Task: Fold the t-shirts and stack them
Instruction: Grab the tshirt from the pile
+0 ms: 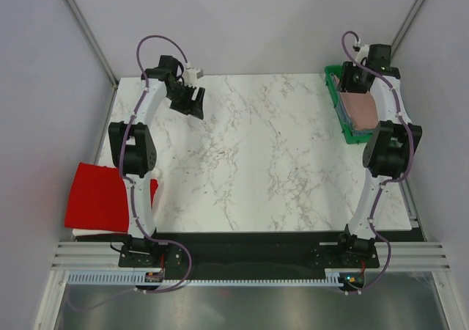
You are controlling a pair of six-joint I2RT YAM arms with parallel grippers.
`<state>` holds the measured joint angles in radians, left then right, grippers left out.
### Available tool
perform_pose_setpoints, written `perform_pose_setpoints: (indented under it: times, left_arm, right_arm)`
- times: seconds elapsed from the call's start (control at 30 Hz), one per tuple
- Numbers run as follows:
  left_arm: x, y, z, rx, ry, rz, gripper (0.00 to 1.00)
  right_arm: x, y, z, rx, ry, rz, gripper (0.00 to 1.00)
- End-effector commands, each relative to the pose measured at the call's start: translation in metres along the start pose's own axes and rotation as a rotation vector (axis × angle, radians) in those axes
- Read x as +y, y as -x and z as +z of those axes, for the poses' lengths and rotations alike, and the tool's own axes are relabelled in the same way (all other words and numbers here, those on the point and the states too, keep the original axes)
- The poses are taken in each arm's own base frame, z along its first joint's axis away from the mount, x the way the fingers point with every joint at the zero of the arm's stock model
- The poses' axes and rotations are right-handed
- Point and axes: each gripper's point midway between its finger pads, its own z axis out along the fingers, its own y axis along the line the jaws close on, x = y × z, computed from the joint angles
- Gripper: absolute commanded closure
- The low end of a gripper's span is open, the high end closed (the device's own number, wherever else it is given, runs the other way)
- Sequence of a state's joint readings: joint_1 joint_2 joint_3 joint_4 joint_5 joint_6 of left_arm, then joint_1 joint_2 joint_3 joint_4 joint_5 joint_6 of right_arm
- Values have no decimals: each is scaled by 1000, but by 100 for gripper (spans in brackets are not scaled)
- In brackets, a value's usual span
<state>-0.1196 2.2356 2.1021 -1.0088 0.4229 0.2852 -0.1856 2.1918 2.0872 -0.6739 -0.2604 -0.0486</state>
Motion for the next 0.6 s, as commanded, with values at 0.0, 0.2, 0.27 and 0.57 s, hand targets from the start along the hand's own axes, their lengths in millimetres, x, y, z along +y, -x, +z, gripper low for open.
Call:
perform_pose_setpoints:
  times: [0.0,0.2,0.27,0.57]
  left_arm:
    - [0,12,-16,-31,37,68,19]
    - [0,12,-14,-27,42,76,19]
    - [0,13,-14,-27,44,79,19]
    - [-7,13,-10,-14,51,99,19]
  right_arm:
    - [-12,-20,-2,43,15,30,46]
    - [-19,-50,6,115,3,20,48]
    - [-20,-49,8,115,5,21,49]
    - [-20,-48,15,114,14,23,53]
